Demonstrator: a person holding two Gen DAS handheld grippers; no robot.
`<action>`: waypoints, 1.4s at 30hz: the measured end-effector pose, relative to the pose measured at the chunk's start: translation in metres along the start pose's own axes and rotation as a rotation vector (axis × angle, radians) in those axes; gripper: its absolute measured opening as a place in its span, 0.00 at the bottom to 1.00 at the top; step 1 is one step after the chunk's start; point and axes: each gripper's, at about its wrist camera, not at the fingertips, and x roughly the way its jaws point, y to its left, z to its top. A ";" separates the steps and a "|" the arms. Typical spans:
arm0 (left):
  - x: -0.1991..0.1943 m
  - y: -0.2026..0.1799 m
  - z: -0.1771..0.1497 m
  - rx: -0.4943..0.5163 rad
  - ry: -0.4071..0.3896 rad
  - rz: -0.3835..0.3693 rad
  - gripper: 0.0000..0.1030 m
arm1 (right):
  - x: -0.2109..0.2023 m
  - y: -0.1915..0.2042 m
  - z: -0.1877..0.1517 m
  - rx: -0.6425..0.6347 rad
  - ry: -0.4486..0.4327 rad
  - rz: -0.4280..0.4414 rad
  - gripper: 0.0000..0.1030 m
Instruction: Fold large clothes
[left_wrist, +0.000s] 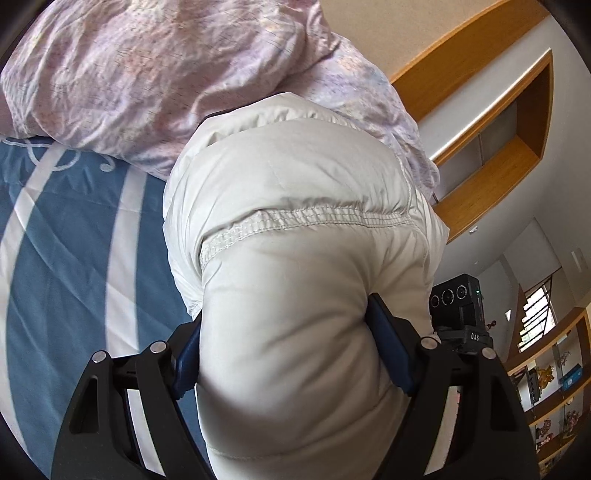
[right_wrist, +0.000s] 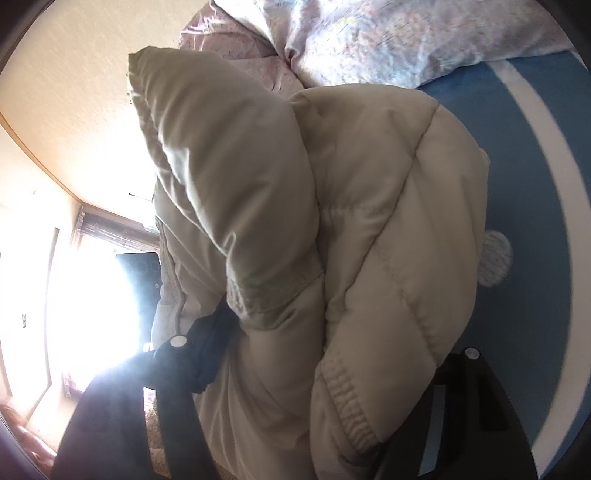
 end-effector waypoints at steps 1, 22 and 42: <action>-0.001 0.004 0.002 0.000 -0.001 0.005 0.77 | 0.007 0.004 0.000 -0.002 0.000 -0.003 0.62; 0.001 0.041 0.009 0.057 0.010 0.106 0.80 | 0.004 -0.005 -0.028 0.046 -0.052 -0.092 0.70; -0.016 -0.058 -0.010 0.432 -0.099 0.613 0.90 | -0.088 0.074 -0.069 -0.114 -0.436 -0.542 0.92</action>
